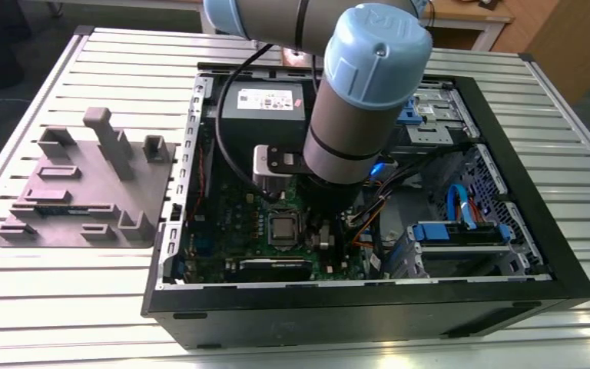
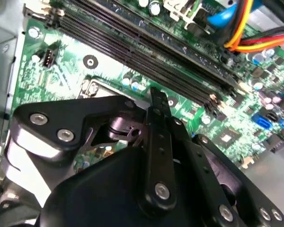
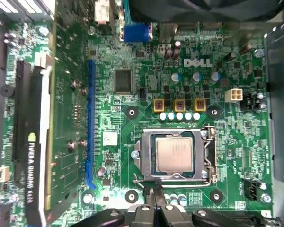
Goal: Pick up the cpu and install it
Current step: 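Install the first cpu locking lever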
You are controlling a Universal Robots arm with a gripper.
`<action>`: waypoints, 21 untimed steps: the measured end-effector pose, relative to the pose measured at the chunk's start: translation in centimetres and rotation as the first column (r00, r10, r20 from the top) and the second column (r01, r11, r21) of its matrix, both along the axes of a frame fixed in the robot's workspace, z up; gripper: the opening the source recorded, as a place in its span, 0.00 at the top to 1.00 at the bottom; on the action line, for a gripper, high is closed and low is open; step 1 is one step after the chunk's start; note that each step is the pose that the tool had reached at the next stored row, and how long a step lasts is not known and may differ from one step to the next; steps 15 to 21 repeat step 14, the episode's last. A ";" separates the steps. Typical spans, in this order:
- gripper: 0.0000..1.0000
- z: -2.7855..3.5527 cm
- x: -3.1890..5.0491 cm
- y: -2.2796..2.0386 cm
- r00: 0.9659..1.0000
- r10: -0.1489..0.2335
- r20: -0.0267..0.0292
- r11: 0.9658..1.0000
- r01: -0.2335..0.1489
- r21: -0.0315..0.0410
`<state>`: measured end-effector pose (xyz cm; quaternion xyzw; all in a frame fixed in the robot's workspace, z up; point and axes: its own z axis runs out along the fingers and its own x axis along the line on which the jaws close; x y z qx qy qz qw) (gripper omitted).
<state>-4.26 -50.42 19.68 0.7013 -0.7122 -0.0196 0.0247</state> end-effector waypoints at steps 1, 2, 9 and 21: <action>0.90 0.21 0.00 0.00 1.000 0.000 0.000 1.000 0.000 0.001; 0.90 0.45 0.00 0.00 1.000 0.000 0.000 1.000 0.000 0.001; 0.90 1.58 0.00 0.01 1.000 0.000 0.000 1.000 0.000 0.004; 0.90 1.59 0.00 0.00 1.000 0.000 0.000 1.000 0.000 0.004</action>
